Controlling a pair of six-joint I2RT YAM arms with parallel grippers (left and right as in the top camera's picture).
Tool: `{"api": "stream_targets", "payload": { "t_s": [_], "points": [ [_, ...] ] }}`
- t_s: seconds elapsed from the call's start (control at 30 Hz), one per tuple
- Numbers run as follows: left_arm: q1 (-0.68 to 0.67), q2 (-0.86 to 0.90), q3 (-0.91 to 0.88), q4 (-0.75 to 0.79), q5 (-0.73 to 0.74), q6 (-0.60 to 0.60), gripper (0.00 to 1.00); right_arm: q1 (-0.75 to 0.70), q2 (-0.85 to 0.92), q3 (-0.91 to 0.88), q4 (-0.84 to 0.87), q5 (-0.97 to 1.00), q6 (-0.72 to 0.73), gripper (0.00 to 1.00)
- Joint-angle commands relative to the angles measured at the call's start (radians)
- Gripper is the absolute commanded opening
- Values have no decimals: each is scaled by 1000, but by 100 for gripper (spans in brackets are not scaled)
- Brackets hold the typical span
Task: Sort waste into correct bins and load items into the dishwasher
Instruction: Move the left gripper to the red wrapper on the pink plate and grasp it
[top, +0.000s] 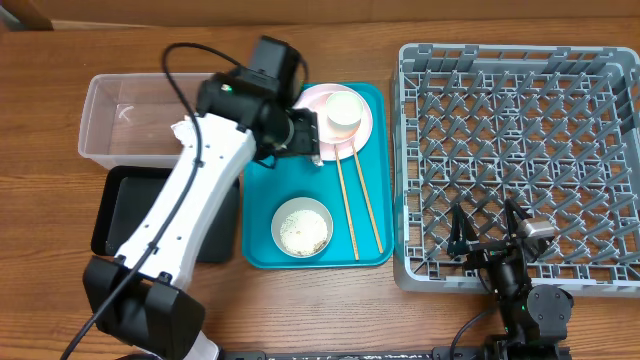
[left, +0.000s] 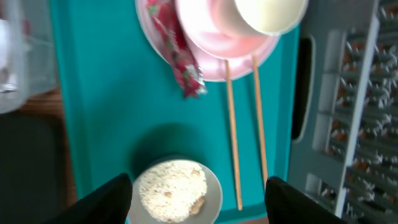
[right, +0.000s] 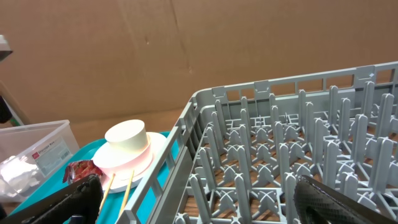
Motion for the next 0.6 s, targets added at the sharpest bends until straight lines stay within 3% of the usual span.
{"api": "stream_targets", "payload": {
  "t_s": [0.0, 0.57],
  "points": [
    [-51, 2, 9, -3, 6, 13, 72, -3, -12, -11, 6, 1, -5, 100],
    [-113, 2, 8, -22, -43, -38, 72, -3, -12, -11, 6, 1, -5, 100]
  ]
}}
